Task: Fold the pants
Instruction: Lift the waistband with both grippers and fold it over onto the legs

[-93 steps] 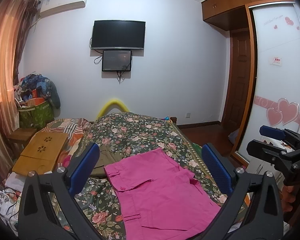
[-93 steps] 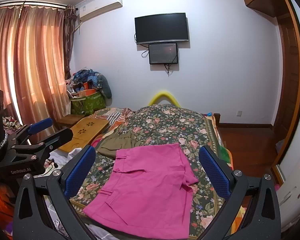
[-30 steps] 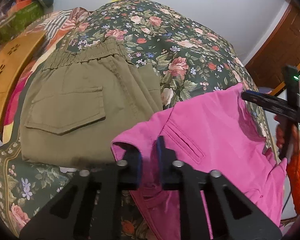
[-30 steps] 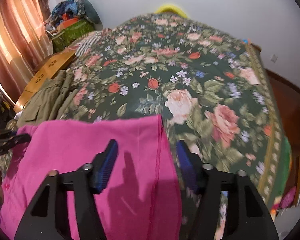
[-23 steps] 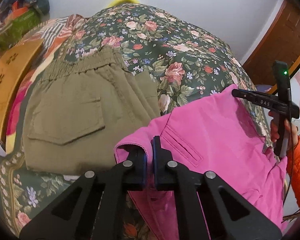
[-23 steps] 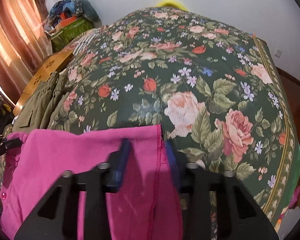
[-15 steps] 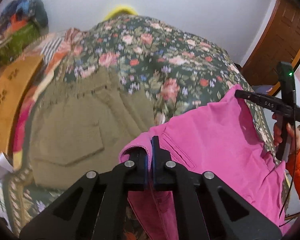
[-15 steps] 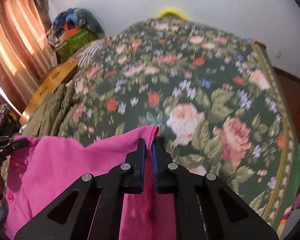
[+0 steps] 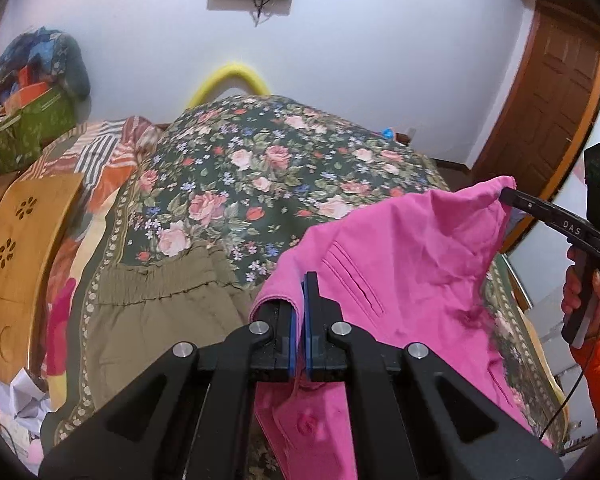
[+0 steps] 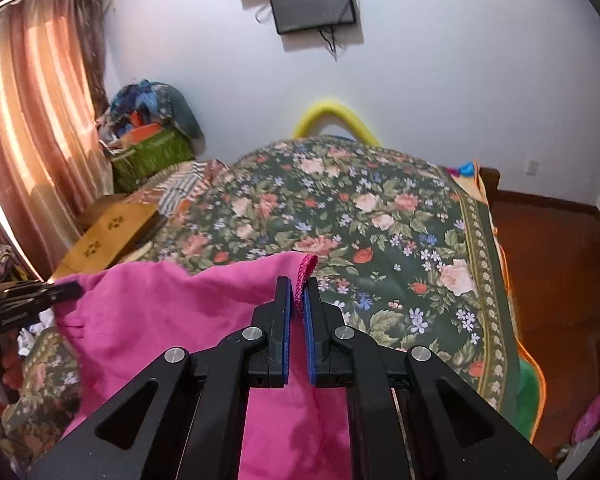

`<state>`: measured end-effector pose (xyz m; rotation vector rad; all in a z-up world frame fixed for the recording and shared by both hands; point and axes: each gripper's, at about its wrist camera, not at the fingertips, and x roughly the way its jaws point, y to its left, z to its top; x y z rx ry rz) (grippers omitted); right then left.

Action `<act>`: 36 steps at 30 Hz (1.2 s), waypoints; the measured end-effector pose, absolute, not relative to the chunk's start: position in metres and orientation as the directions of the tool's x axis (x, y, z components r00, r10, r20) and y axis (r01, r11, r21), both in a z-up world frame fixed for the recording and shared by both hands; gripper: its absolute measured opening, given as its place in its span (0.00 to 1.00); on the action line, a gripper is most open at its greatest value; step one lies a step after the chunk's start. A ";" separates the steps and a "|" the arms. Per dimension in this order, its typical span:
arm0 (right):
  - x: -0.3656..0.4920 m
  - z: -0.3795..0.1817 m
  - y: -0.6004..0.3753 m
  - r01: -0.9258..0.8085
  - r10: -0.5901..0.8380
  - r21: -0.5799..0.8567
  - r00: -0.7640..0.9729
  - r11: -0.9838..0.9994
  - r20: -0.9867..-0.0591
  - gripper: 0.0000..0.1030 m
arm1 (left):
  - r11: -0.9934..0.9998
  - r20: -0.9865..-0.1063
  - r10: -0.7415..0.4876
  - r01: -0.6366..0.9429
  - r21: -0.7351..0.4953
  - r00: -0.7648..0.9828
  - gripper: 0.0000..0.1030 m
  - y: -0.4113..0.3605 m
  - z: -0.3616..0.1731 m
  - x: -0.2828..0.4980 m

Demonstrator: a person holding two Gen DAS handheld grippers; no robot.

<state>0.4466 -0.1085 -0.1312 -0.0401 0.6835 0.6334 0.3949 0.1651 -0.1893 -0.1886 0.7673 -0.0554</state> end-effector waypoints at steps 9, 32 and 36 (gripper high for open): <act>0.380 -0.117 -0.139 -0.565 0.566 0.206 0.589 0.799 -0.577 0.05 | 0.982 -0.691 -0.157 0.035 -0.188 0.706 0.02 0.148 -0.176 0.343; 0.208 -0.157 -0.197 -0.510 0.568 0.295 0.541 0.808 -0.620 0.05 | 0.978 -0.728 -0.207 0.126 -0.165 0.654 0.02 0.104 -0.198 0.185; 0.191 -0.179 -0.201 -0.491 0.549 0.298 0.515 0.819 -0.659 0.05 | 0.978 -0.749 -0.210 0.121 -0.173 0.628 0.02 0.102 -0.219 0.166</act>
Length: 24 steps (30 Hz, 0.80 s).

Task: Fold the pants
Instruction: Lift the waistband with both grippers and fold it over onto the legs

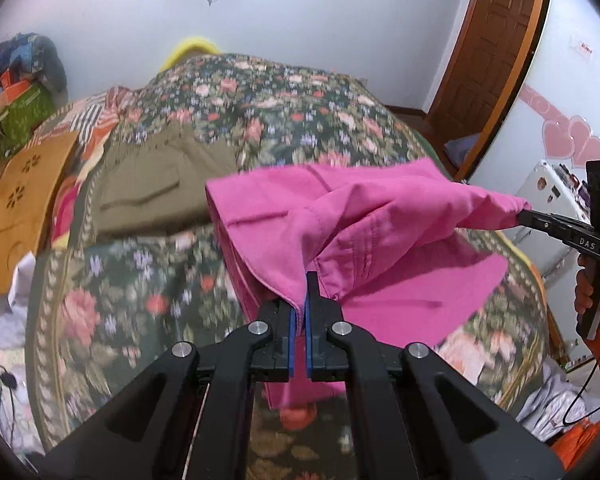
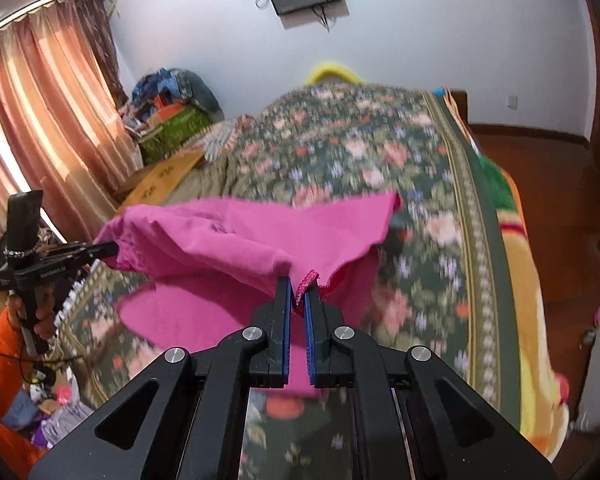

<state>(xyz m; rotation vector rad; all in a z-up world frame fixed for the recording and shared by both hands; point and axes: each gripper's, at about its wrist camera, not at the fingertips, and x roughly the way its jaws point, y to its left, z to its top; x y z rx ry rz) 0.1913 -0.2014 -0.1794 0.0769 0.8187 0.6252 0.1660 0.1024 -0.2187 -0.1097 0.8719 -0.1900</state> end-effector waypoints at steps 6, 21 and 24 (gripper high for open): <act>0.178 -0.210 -0.208 -0.447 0.532 0.329 0.473 0.832 -0.702 0.05 | 0.973 -0.762 -0.229 0.124 -0.195 0.605 0.02 0.100 -0.238 0.145; 0.167 -0.206 -0.220 -0.404 0.428 0.244 0.465 0.881 -0.775 0.12 | 0.981 -0.784 -0.192 0.099 -0.166 0.590 0.16 0.117 -0.219 0.116; 0.176 -0.189 -0.207 -0.430 0.460 0.253 0.490 0.866 -0.741 0.19 | 0.983 -0.758 -0.182 0.101 -0.153 0.627 0.16 0.119 -0.196 0.116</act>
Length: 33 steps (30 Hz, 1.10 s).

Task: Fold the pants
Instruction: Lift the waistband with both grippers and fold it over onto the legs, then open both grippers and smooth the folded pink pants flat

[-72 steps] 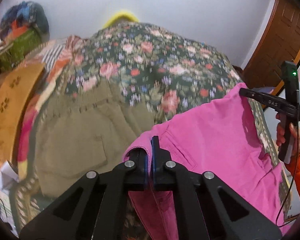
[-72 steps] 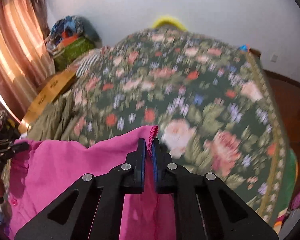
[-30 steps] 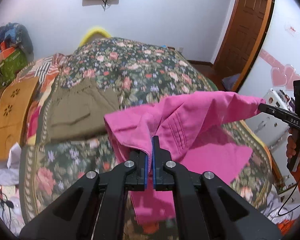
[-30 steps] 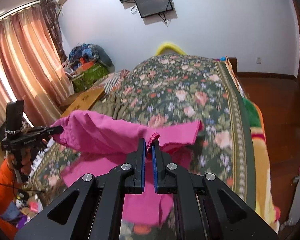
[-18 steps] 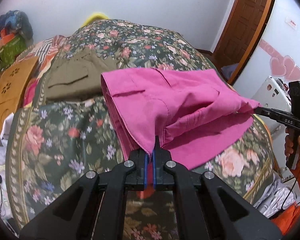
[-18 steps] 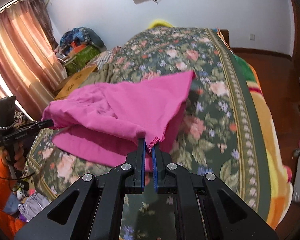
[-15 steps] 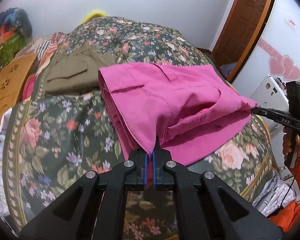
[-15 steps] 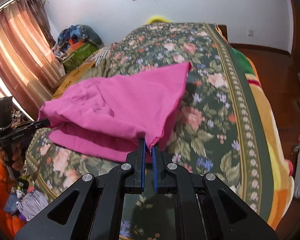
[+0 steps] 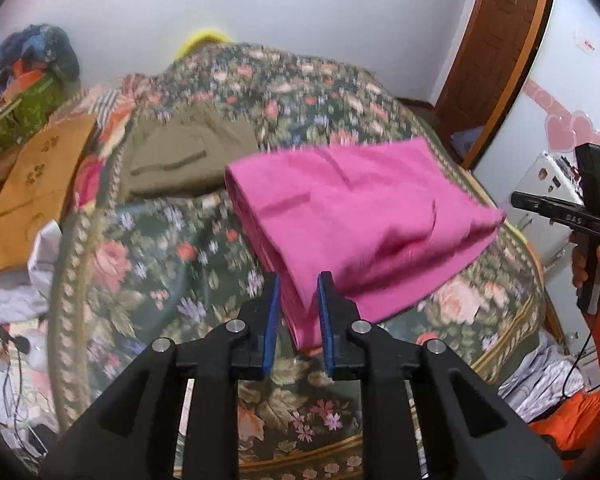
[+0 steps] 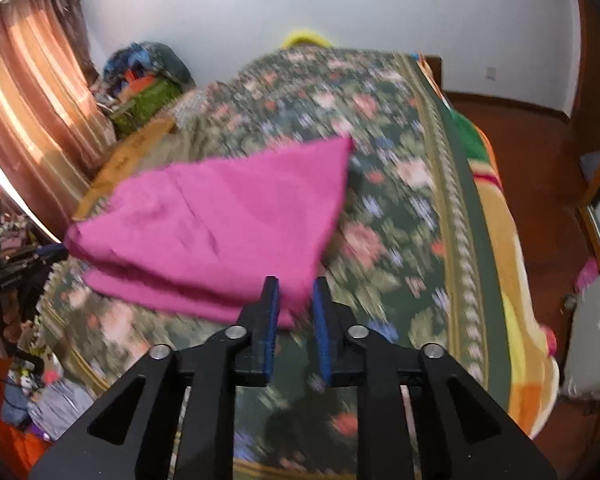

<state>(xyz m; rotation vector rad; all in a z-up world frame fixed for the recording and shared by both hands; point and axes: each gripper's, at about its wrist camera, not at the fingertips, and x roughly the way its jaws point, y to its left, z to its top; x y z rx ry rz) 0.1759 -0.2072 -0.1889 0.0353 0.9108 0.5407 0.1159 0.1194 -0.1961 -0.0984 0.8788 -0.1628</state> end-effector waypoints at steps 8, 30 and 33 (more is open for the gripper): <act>0.196 -0.188 -0.139 -0.533 0.535 0.268 0.445 0.803 -0.718 0.24 | 0.976 -0.727 -0.217 0.133 -0.172 0.652 0.29 0.095 -0.177 0.148; 0.161 -0.231 -0.164 -0.515 0.456 0.238 0.352 0.823 -0.818 0.44 | 0.979 -0.816 -0.205 0.101 -0.180 0.540 0.46 0.084 -0.243 0.135; 0.163 -0.224 -0.176 -0.482 0.428 0.221 0.376 0.848 -0.822 0.44 | 0.986 -0.800 -0.163 0.080 -0.143 0.578 0.46 0.093 -0.225 0.137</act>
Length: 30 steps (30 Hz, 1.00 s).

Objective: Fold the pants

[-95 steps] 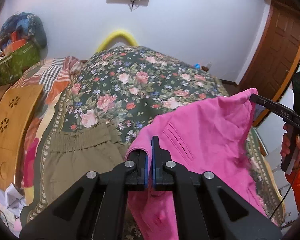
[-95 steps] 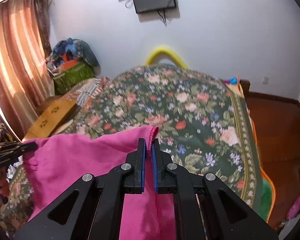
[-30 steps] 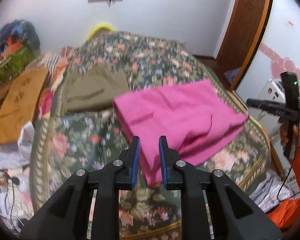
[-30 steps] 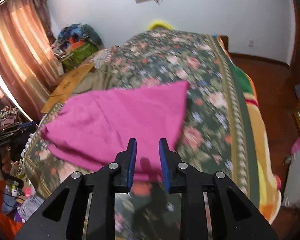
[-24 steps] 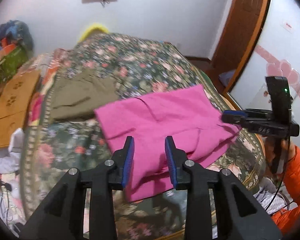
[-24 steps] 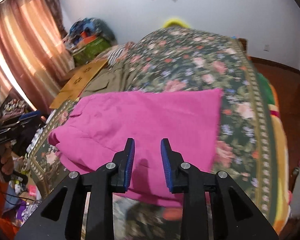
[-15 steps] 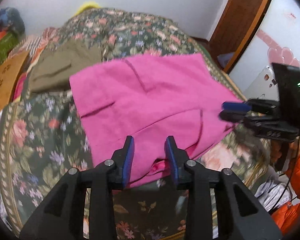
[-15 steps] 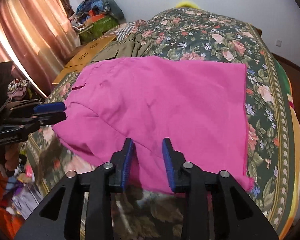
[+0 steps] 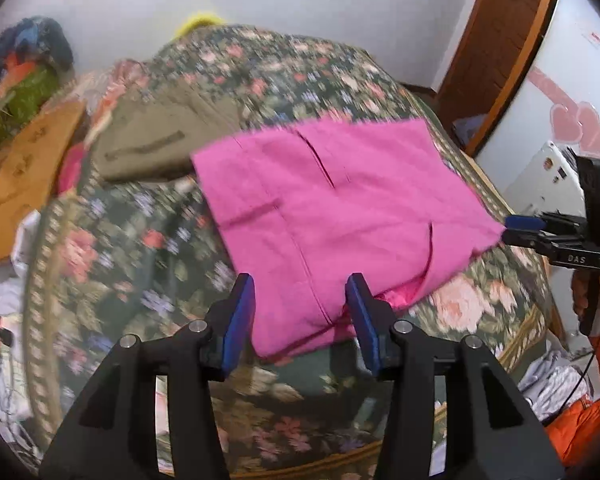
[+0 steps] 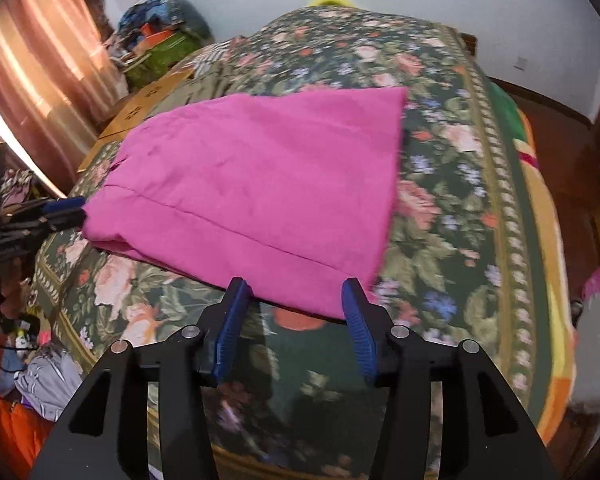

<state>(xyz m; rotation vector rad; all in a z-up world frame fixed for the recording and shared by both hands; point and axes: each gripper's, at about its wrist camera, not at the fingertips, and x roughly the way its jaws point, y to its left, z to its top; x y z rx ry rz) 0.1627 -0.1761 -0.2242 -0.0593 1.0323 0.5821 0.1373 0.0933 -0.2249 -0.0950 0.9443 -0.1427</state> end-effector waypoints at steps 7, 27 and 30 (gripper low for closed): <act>0.185 -0.194 -0.185 -0.469 0.437 0.207 0.460 0.859 -0.773 0.45 | 0.999 -0.776 -0.044 0.007 -0.051 0.630 0.56 0.119 -0.211 0.176; 0.304 -0.221 -0.124 -0.533 0.410 0.137 0.437 0.835 -0.800 0.53 | 0.953 -0.832 -0.219 -0.071 -0.295 0.509 0.77 0.168 -0.299 0.281; 0.327 -0.227 -0.126 -0.507 0.388 0.126 0.454 0.853 -0.802 0.54 | 0.935 -0.821 -0.266 -0.072 -0.347 0.506 0.77 0.173 -0.305 0.283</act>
